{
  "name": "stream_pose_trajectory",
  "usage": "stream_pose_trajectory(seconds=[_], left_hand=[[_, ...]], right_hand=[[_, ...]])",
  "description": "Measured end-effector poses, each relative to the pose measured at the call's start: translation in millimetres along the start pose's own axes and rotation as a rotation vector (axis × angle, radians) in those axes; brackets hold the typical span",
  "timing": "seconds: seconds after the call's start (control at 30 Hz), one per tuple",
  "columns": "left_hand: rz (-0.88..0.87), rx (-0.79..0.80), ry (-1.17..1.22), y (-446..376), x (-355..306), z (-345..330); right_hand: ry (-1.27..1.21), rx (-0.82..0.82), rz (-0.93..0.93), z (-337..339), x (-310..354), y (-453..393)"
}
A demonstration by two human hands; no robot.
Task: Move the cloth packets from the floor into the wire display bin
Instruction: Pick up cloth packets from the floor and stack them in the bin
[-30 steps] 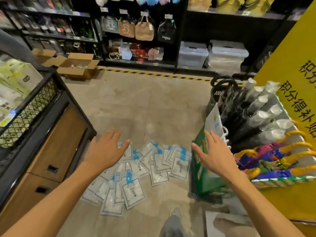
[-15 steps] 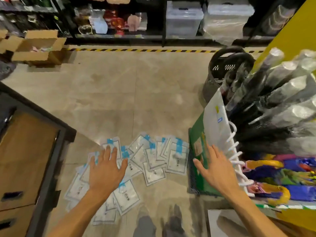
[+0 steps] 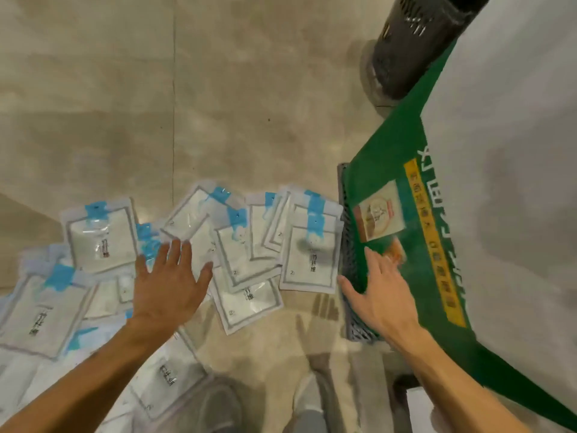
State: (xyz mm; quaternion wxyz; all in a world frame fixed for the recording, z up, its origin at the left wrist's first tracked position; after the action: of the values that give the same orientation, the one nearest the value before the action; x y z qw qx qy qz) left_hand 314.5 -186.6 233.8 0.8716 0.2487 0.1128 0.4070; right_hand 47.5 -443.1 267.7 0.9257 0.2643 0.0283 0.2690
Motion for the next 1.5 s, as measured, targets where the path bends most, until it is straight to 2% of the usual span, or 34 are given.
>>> stream_pose_trajectory(seconds=[0.23,0.33,0.47,0.57,0.63,0.73,0.83,1.1,1.13,1.2,1.3,1.5], left_hand=[[0.008,0.033,-0.033,-123.1,-23.9,-170.2],[0.021,0.050,0.009,-157.6,-29.4,-223.0],[0.075,-0.119,0.142,-181.5,-28.1,-256.3],[0.125,-0.284,0.289,-184.0,-20.6,-252.7],[0.137,-0.341,0.393,-185.6,-17.2,-241.0],[0.188,-0.231,0.411,-197.4,-14.9,-228.8],[0.140,-0.205,0.372,-204.7,-20.6,-214.3],[-0.054,-0.449,0.469,-204.2,-7.2,-174.2],[-0.061,-0.431,0.509,-205.9,-4.5,-170.0],[-0.031,-0.280,0.676,-204.6,-0.2,-168.3],[-0.005,-0.118,1.006,-193.5,8.6,-169.6],[0.116,-0.185,1.276,-142.3,66.5,-145.7]], right_hand=[[-0.237,0.044,-0.021,-174.0,-14.5,-111.5],[-0.264,0.051,-0.119,-237.1,-27.2,-153.0],[-0.356,-0.016,-0.223,-278.3,-36.9,-177.8],[-0.496,-0.143,-0.269,-279.0,-45.2,-189.2],[-0.585,-0.198,-0.328,-275.9,-52.5,-195.8],[-0.632,-0.170,-0.396,-273.8,-53.0,-201.3],[-0.683,-0.188,-0.441,-271.1,-50.3,-198.2],[-1.174,-0.093,-0.453,-270.3,-52.2,-197.7],[-1.265,-0.059,-0.437,-271.1,-50.3,-197.4],[-1.437,0.016,-0.388,-267.0,-40.7,-194.0],[-1.517,0.122,-0.312,-250.3,-20.8,-185.1],[-1.446,0.198,-0.246,-201.0,5.8,-156.5]])
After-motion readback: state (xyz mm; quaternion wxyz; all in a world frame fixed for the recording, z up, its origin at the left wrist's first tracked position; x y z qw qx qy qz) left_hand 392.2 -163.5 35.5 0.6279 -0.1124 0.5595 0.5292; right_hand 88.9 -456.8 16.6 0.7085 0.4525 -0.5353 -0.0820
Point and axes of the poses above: each hand's wrist, its own y-axis away from the middle knuckle, its own z-axis out of the back of the hand, x = y × z, the point moved 9 cm from there along -y, towards the middle knuckle, and after that the axes turned 3 degrees about -z, right-handed, at the moved point
